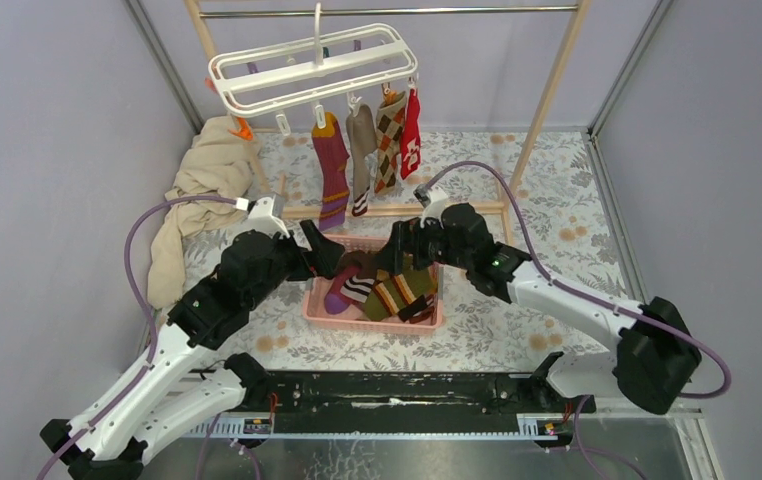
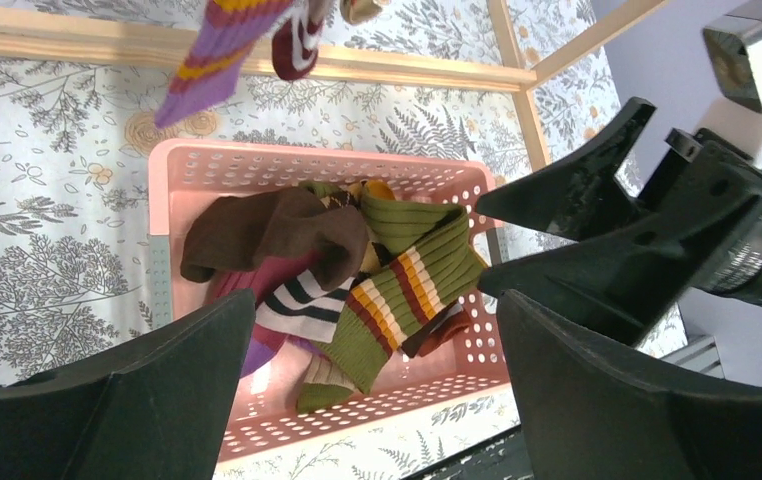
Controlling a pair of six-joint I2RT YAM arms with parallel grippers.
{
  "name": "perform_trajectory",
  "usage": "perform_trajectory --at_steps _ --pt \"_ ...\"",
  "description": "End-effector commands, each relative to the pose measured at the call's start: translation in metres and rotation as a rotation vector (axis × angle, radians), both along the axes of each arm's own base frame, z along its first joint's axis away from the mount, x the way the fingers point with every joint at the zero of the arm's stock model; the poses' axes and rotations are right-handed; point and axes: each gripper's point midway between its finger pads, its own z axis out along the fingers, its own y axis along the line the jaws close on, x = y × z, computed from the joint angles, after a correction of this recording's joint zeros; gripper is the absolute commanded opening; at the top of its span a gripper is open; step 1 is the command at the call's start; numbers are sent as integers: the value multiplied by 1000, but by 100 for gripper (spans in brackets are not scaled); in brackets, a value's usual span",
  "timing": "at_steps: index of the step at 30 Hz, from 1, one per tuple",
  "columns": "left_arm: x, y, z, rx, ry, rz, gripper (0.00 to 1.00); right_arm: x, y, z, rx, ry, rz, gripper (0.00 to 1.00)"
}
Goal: Remove the socks clipped to the hanger
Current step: Remove the sock from the hanger.
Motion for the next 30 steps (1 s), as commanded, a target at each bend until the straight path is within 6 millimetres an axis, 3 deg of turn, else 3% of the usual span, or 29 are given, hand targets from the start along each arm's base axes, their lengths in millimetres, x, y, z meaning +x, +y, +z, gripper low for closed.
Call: perform_trajectory --at_steps 1,10,15,20,24,30 --pt "11 9 19 -35 -75 68 98 35 21 34 65 -135 -53 98" --pt "25 44 8 -2 -59 197 98 58 57 25 79 -132 -96 86" --pt "35 46 -5 -20 -32 183 98 62 71 19 79 -146 -115 86" --pt "47 54 -19 -47 -11 193 98 67 85 27 117 -176 -113 85" --pt "50 55 -34 -66 22 184 98 66 85 31 133 -208 -116 85" --pt "52 53 -31 -117 18 172 98 65 89 32 114 -259 -104 85"
